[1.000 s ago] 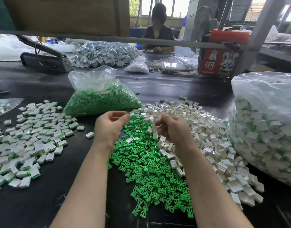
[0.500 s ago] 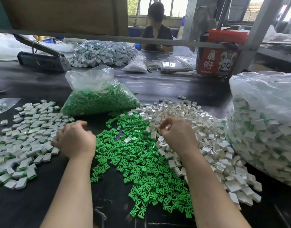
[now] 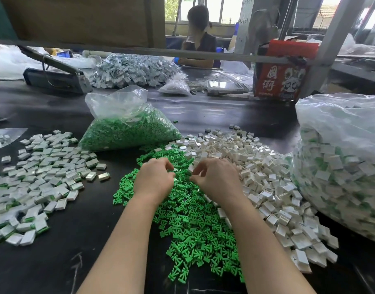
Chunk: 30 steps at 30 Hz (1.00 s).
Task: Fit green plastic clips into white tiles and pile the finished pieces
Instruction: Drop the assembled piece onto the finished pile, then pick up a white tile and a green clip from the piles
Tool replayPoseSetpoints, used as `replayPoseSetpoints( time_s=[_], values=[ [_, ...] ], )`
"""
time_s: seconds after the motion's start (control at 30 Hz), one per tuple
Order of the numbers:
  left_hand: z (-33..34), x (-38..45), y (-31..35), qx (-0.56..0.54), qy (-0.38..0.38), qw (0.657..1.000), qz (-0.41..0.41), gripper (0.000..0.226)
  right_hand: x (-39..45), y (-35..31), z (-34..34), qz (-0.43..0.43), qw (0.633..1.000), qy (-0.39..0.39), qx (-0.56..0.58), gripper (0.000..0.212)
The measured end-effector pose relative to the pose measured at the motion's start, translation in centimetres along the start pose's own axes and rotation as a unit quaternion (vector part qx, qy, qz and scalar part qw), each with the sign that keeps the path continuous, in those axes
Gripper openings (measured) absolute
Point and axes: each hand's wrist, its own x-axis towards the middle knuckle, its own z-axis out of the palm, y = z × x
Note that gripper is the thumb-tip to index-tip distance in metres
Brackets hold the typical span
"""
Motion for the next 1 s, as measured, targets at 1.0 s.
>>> replayPoseSetpoints(
  time_s=[1.0],
  values=[
    [-0.5, 0.1, -0.8, -0.057, -0.094, 0.994, -0.013, 0.009, -0.6, -1.4, 0.5, -0.018, 0.982, 0.099, 0.161, 0.014]
  ],
)
